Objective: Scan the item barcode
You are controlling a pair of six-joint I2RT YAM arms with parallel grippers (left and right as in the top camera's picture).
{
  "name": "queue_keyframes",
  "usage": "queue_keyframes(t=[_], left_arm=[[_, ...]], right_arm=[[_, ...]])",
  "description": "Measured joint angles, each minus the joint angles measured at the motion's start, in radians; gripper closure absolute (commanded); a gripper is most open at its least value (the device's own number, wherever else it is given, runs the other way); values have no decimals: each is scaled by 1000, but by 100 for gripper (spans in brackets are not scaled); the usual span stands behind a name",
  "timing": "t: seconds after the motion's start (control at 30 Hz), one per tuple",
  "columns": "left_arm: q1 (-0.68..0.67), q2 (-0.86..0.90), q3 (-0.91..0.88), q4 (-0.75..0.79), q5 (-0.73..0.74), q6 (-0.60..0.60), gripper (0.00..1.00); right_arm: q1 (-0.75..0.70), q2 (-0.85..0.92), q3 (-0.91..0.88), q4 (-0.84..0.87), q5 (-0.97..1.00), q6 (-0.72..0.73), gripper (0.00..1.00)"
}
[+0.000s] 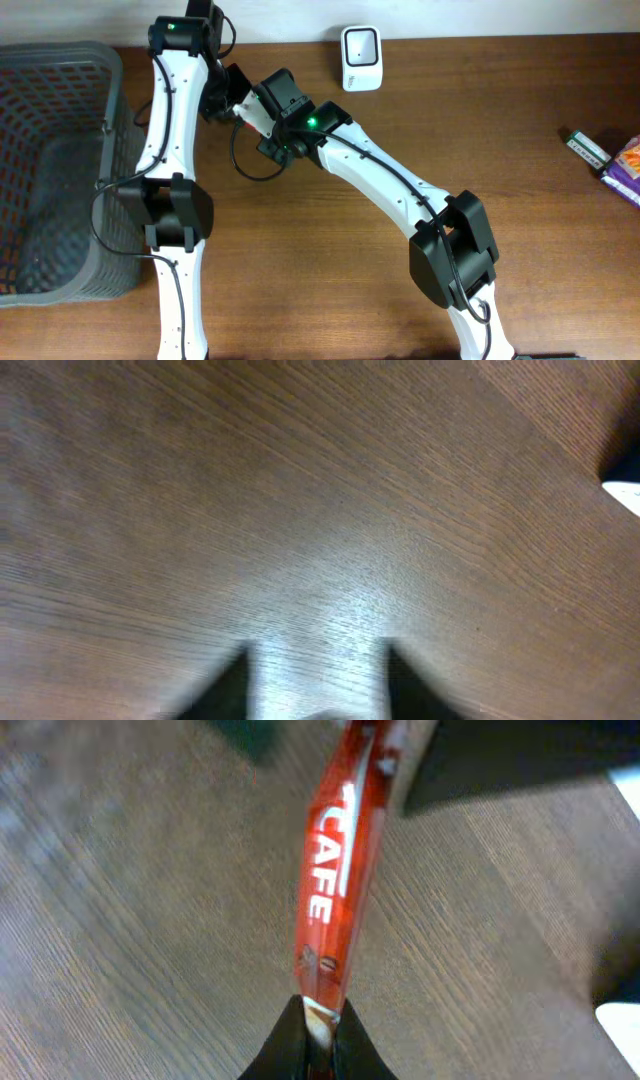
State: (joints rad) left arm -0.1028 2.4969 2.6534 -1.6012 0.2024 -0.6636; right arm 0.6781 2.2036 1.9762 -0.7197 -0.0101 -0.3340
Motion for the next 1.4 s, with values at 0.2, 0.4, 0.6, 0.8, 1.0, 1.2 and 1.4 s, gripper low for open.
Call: queue_keyframes(t=[0.2,0.4,0.6,0.8,1.0,1.2,1.4], left_arm=[[-28,0,0,-4,-108,39,1],[-20,0,0,-6,-163,42,1],[-20,0,0,-24,-170,42,1],[-20,0,0,-23,-170,43,1],[-20,0,0,-26,-170,43,1],[-20,0,0,-32,-171,43,1],[-20,0,0,-34,-171,43,1]], right_arm=[[-204,0,0,45,66,275,96],[-346,2,0,217,130,376,96],[-354,60,4,516,167,390,96],[-397,203,3,594,171,415,96],[-453,186,2,416,181,509,96],[-729,-213,12,70,329,686,96],[-1172,-183,11,-254,348,802,85]])
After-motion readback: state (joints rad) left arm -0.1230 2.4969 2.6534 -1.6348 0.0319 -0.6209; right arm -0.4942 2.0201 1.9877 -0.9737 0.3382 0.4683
